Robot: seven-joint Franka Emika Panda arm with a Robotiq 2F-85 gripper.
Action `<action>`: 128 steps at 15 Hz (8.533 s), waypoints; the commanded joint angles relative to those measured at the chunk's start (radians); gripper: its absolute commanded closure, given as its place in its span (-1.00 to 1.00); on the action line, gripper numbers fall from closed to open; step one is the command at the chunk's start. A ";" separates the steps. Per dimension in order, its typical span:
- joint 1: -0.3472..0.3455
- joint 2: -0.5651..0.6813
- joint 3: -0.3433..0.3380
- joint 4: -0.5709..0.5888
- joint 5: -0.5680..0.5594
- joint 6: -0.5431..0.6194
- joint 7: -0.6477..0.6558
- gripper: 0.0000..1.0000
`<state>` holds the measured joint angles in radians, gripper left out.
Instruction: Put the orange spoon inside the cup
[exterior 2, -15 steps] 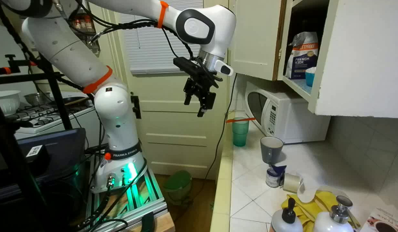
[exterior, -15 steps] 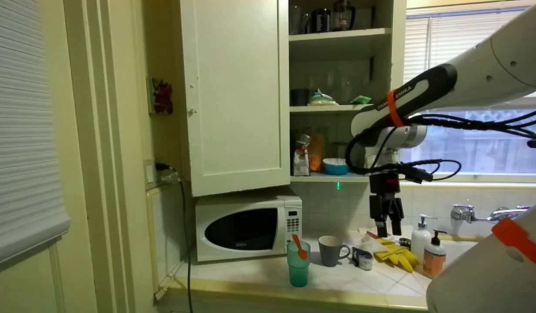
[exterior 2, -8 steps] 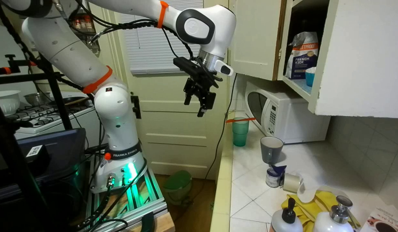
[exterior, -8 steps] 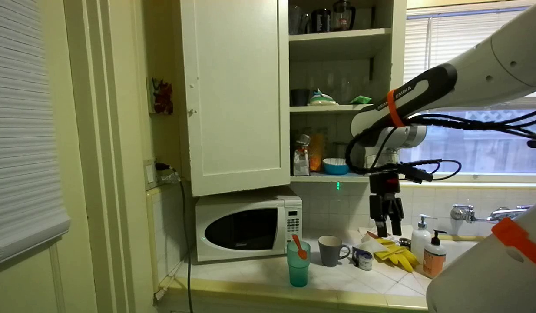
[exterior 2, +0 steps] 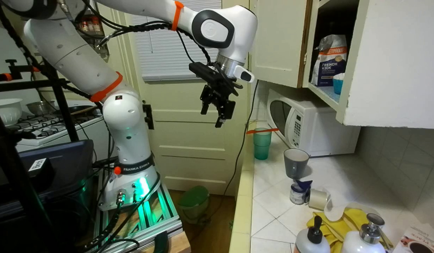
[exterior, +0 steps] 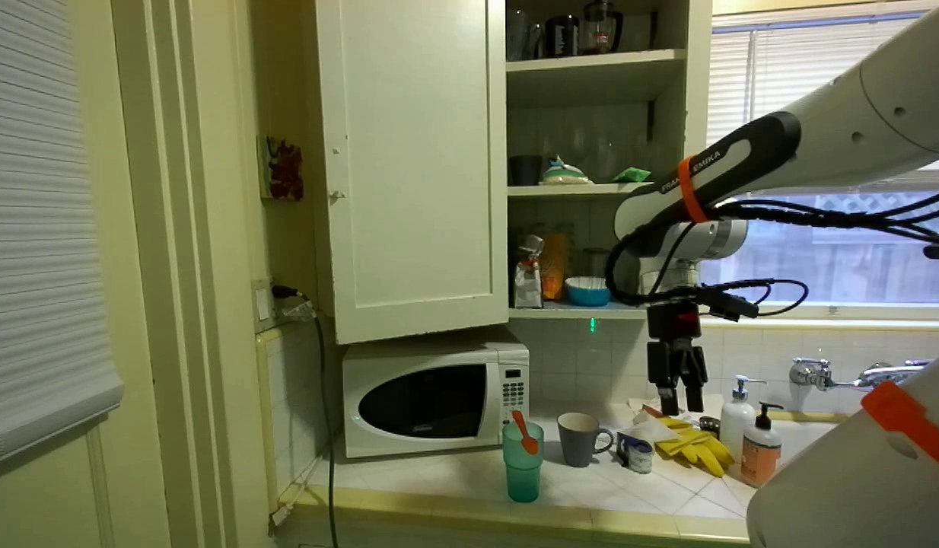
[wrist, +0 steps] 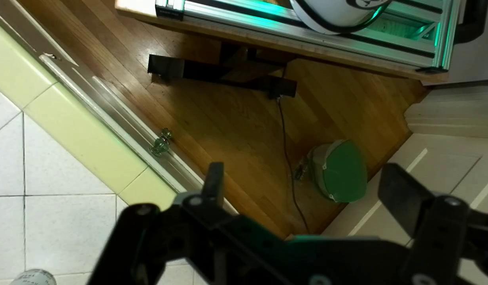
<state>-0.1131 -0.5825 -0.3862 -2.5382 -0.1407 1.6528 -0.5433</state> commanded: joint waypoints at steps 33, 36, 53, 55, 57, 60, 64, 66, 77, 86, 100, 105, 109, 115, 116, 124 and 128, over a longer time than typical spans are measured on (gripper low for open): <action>-0.049 0.351 0.072 0.111 0.234 0.698 0.186 -1.00; -0.065 0.361 0.078 0.110 0.225 0.729 0.245 -1.00; -0.028 0.650 0.220 0.255 0.451 0.937 0.380 -1.00; -0.030 0.682 0.240 0.283 0.477 0.936 0.378 -1.00; -0.031 0.715 0.259 0.310 0.487 0.929 0.390 -1.00; -0.031 0.758 0.285 0.341 0.482 0.925 0.400 -1.00; -0.034 0.805 0.313 0.369 0.477 0.934 0.404 -1.00; -0.034 0.820 0.321 0.378 0.470 0.937 0.407 -0.83; -0.037 0.850 0.331 0.398 0.451 1.003 0.414 0.95; -0.040 0.809 0.346 0.379 0.473 1.018 0.407 0.87; -0.030 0.712 0.377 0.259 0.480 1.287 0.383 0.87; -0.037 0.698 0.404 0.203 0.493 1.413 0.365 0.87; -0.051 0.694 0.452 0.166 0.516 1.523 0.333 0.87; -0.107 0.700 0.554 0.130 0.505 1.660 0.325 0.87; -0.121 0.701 0.569 0.125 0.497 1.676 0.335 0.87; -0.203 0.683 0.605 0.076 0.459 1.792 0.381 0.87; -0.213 0.707 0.601 0.072 0.453 1.829 0.366 0.87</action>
<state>-0.3077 0.1269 0.2032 -2.4324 0.3344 3.4352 -0.1948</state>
